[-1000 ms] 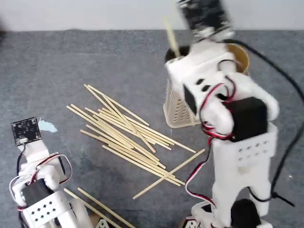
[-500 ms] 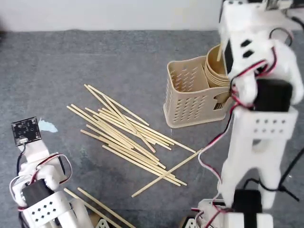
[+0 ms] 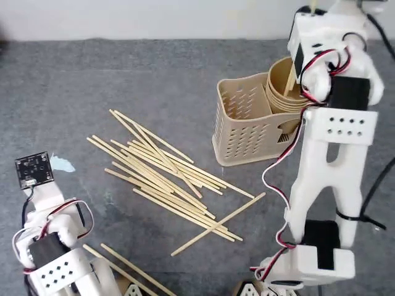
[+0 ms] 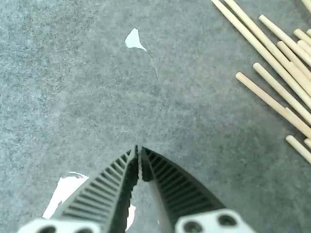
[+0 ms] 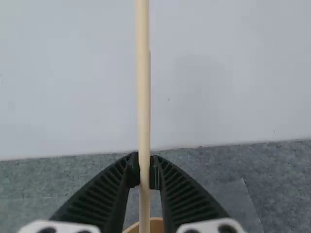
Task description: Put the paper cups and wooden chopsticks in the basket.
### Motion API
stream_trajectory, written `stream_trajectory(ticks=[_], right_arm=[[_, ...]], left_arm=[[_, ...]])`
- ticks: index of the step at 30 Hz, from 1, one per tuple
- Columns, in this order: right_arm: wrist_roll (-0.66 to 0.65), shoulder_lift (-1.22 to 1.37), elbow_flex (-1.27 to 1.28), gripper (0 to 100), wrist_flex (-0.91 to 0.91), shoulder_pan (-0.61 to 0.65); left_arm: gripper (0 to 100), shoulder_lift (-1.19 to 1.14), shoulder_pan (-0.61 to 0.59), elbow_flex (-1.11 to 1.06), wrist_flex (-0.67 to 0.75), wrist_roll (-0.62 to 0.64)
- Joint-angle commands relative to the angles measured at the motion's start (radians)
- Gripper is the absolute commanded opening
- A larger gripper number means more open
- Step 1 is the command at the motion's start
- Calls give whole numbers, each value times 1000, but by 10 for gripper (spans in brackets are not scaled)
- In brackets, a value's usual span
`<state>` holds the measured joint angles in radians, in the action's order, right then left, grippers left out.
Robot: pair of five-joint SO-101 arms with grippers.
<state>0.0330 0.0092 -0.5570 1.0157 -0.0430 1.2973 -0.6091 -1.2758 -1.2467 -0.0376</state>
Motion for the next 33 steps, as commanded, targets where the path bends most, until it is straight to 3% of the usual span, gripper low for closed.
stream_trajectory(ticks=[1,12,21,25,29,33], right_arm=[[11,-13,-11,8,10,-8],[14,-68,209,8,-59,-2],[3,-272,598,8,-348,-2],[2,-288,629,24,-355,-2],[2,-298,626,143,-295,5],[-37,-297,554,154,-193,21]], left_arm=[[13,12,0,8,20,6],[13,12,-3,8,20,6],[13,12,0,8,20,6],[13,12,0,8,20,6],[13,12,0,8,20,6],[13,12,0,8,20,6]])
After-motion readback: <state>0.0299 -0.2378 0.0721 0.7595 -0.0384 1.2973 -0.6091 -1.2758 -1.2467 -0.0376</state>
